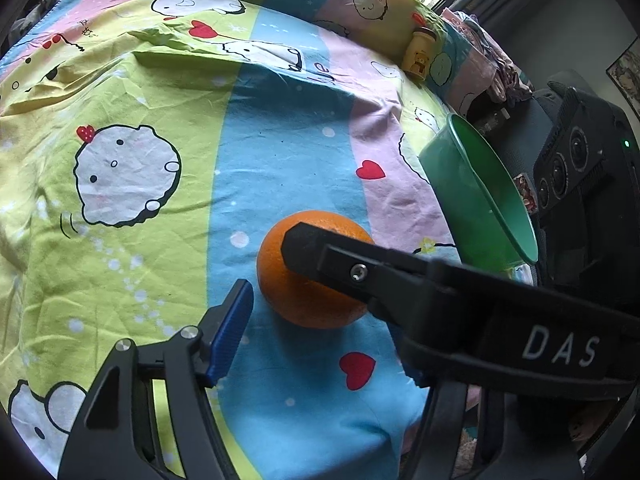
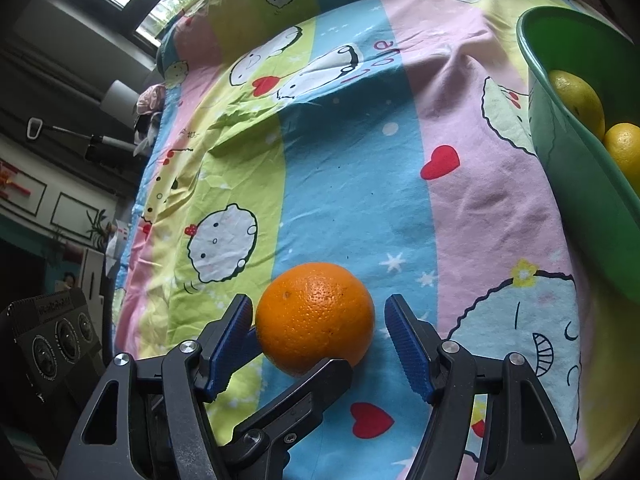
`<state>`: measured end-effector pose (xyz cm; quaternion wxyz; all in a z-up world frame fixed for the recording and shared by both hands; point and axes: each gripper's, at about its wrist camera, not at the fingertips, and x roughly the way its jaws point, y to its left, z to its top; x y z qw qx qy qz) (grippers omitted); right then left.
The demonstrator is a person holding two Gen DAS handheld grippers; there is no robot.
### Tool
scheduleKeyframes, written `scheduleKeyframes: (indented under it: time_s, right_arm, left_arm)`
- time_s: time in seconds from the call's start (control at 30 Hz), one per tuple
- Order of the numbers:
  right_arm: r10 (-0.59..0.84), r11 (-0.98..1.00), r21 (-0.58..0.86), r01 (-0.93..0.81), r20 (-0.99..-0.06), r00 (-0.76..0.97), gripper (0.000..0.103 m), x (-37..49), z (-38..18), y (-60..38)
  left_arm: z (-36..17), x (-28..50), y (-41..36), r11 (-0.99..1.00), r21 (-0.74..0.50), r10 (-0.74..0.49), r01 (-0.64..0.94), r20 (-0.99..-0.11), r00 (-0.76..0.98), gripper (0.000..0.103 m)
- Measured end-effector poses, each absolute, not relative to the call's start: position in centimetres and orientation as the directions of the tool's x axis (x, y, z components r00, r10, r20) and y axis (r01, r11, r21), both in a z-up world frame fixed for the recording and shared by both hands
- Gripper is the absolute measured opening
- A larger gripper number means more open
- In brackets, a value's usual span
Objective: Organize fruits
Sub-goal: 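Close the right gripper on the orange and lift it, then carry the held orange with the right gripper into the green bowl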
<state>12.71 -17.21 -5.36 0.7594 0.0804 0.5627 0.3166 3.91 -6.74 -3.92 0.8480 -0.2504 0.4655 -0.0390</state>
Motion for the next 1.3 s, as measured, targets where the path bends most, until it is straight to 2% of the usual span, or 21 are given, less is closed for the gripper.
scheduleKeyframes:
  time_s: [0.1,0.17,0.4,0.7,1.03,1.3]
  right_arm:
    - [0.581,0.780,0.488,-0.392,-0.798,0.164,0.070,12.7,-5.4,-17.2]
    - [0.568,0.787,0.471,-0.398,-0.805,0.171,0.066,12.6,-5.3,-17.1]
    - [0.597,0.772,0.492,-0.401,-0.778,0.195,0.065,12.5,-4.4,-17.8]
    - [0.648,0.753,0.517,-0.407,-0.688,0.326,0.065,12.6,0.5,-20.8]
    - [0.643,0.766,0.502,-0.402,-0.581,0.499,0.065,14.9,7.0,-25.1]
    - [0.612,0.771,0.576,-0.274,-0.549,0.569,0.065,17.4,5.2,-30.3]
  left_arm:
    - [-3.8,3.8,-6.8,0.871,-0.463,-0.301,-0.166,-0.768,0.565,0.061]
    - [-3.7,3.8,-6.9,0.878,-0.448,-0.288,-0.165,-0.772,0.567,0.061]
    - [-2.3,4.0,-7.7,0.901,-0.409,-0.253,-0.147,-0.768,0.588,0.060]
    - [2.7,5.7,-10.4,0.943,-0.333,-0.231,-0.030,-0.715,0.659,0.060]
    - [8.3,10.0,-14.2,0.953,-0.273,-0.277,0.129,-0.619,0.735,0.060]
    - [6.6,14.1,-18.2,0.942,-0.236,-0.335,0.238,-0.652,0.681,0.060]
